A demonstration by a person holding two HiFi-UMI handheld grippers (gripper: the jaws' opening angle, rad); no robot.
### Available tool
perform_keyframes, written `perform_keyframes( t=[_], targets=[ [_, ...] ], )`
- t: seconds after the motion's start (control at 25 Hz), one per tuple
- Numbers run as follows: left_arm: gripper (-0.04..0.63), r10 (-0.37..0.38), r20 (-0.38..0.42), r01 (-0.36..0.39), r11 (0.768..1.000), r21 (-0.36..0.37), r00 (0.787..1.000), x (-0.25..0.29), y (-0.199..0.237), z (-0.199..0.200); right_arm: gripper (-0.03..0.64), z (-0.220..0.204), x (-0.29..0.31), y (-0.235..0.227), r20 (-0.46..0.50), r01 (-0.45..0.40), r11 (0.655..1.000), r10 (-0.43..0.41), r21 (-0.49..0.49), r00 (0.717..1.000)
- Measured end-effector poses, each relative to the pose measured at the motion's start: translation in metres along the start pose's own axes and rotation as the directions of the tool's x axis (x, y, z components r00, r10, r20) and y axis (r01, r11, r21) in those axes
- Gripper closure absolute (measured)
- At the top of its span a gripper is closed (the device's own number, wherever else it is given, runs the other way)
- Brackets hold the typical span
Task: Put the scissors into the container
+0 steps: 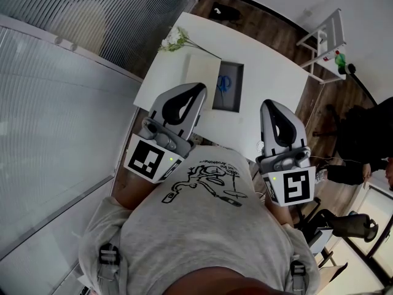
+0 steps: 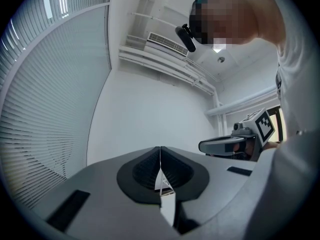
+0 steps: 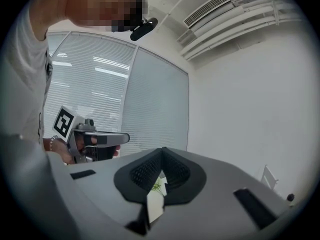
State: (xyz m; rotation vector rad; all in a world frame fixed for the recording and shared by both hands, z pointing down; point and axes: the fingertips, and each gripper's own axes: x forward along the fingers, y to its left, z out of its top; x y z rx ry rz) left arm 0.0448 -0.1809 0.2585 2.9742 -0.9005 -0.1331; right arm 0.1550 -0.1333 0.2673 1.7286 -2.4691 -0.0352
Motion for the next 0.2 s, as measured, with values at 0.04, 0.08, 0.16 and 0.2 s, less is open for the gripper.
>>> perform_keyframes(
  t=[0.04, 0.08, 0.16, 0.2],
  targets=[
    [0.574, 0.0, 0.0, 0.0, 1.0, 0.001, 1.0, -0.0001, 0.0003, -0.0004, 0.611, -0.0003, 0.0004, 0.0001, 0.0, 0.0, 1.0, 0.0, -0.001, 1.0],
    [0.574, 0.0, -0.001, 0.0, 1.0, 0.001, 1.0, -0.0002, 0.0006, -0.0007, 0.611, -0.0005, 0.0007, 0.0002, -0.001, 0.001, 1.0, -0.001, -0.002, 1.0],
    [0.574, 0.0, -0.001, 0.0, 1.0, 0.004, 1.0, -0.0004, 0.001, -0.0012, 0.611, -0.0008, 0.0009, 0.0002, -0.001, 0.002, 1.0, -0.002, -0.005, 1.0],
    [0.574, 0.0, 0.0, 0.0, 1.0, 0.005, 1.0, -0.0004, 0.0013, -0.0014, 0.611, -0.0009, 0.0011, 0.0002, -0.002, 0.003, 1.0, -0.003, -0.006, 1.0]
  ],
)
